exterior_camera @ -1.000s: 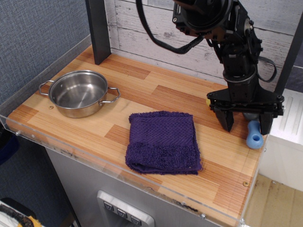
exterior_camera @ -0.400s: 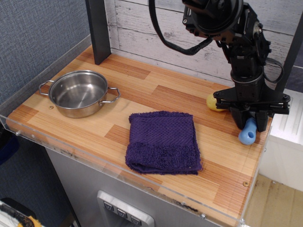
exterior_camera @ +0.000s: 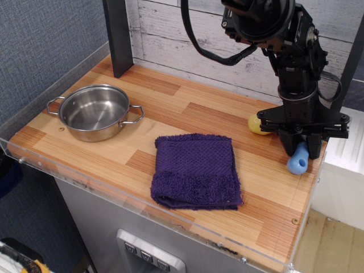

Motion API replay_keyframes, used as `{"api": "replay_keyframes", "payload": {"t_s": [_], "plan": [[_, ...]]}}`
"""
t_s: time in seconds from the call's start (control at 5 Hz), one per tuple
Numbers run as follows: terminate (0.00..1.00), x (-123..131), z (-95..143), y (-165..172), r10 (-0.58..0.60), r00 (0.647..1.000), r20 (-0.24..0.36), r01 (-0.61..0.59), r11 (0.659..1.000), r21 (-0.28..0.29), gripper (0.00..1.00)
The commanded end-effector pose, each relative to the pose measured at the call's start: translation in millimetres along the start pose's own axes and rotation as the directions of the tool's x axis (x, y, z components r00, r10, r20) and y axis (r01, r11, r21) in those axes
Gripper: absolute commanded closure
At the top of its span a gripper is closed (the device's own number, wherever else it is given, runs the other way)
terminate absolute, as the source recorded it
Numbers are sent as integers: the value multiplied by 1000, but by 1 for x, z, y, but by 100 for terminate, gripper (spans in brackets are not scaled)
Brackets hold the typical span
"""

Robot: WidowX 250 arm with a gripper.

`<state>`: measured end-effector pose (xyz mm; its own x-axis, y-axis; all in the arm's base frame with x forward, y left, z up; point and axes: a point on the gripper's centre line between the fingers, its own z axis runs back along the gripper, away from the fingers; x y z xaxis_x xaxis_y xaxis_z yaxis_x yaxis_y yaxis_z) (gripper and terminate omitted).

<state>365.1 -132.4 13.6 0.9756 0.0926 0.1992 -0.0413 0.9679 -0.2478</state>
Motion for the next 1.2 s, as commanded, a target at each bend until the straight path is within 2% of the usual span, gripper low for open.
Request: {"api": "replay_keyframes", "payload": {"t_s": [0.0,0.2,0.4,0.6,0.8,1.0], "plan": [[0,15,37,-25,-63,996,59,64,998,-14,100],[0,20,62,-34,-87,992,96,89,996,-15,100],[0,14,98,-44,-119,984,131,122,993,-10,100],[0,-1,133,-41,-82,984,160,81,997,12,100],[0,-18,154,-26,0,987,159,0,1000,0,100],[0,-32,172,-1,79,981,179,-83,996,17,100]]}}
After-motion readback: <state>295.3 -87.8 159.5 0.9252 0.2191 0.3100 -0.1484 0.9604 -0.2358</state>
